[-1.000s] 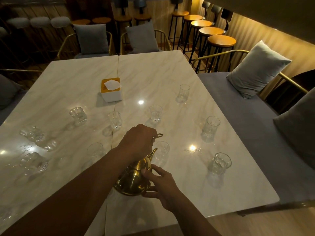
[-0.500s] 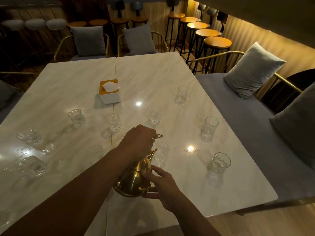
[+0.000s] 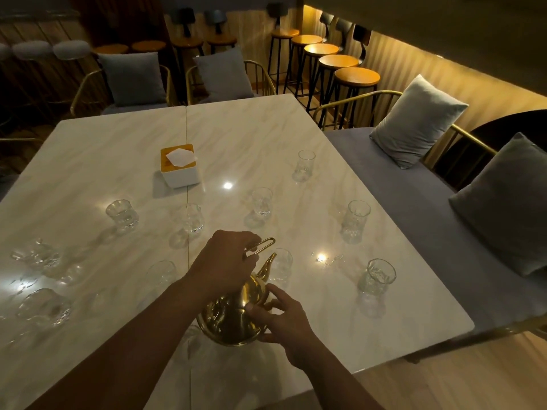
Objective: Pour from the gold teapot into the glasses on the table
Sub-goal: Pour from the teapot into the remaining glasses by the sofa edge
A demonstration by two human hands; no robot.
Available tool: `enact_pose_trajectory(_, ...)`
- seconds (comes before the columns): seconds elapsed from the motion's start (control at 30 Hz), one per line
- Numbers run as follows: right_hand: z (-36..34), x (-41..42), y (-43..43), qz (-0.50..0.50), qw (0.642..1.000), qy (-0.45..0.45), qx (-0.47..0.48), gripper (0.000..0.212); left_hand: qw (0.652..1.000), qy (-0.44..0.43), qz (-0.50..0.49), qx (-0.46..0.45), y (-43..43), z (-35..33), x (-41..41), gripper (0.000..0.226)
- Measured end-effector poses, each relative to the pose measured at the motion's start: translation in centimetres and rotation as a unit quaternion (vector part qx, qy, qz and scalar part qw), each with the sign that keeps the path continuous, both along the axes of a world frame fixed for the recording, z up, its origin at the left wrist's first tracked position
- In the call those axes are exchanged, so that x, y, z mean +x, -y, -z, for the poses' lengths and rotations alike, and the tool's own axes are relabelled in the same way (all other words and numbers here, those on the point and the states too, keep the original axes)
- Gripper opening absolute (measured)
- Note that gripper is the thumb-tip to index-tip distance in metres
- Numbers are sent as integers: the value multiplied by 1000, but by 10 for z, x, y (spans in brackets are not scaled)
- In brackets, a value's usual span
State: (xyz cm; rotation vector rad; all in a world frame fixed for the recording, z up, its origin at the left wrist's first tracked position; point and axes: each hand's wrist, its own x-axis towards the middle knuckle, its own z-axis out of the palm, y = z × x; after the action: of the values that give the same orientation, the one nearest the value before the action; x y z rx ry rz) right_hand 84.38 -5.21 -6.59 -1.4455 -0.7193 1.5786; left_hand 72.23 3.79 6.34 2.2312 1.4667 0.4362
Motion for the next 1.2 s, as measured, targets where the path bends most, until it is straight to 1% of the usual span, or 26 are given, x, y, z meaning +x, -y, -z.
enact_pose_trajectory(0.07,1,-5,3,20,1000,10,16,57,1000,15,5,-14,2,-1,-2,40)
enact_pose_trajectory(0.2,2,-9,8,60,995,60,46,50,999,34,24,-15,5,-1,-2,43)
enact_pose_trajectory(0.37,-1,-1,17,106,990,57,66,50,996,77,48,-23,9,-5,9,42)
enact_pose_trajectory(0.43,-4,5,21,133,986,74,67,57,994,84,65,-22,12,-8,18,40)
enact_pose_trajectory(0.5,-6,12,25,157,982,89,63,68,993,88,81,-24,14,-9,28,39)
enact_pose_trajectory(0.67,-8,43,40,194,974,104,57,83,988,83,133,-17,21,-9,64,38)
enact_pose_trajectory(0.77,-5,66,50,211,972,94,50,81,986,72,150,-24,25,-8,91,38)
enact_pose_trajectory(0.9,-1,99,59,216,972,82,44,71,985,57,157,-30,32,-9,128,37)
enact_pose_trajectory(1.07,8,130,64,213,975,54,33,82,985,24,168,-23,35,-7,167,36)
enact_pose_trajectory(1.2,14,143,64,208,978,21,10,85,986,1,164,-31,35,-5,192,34)
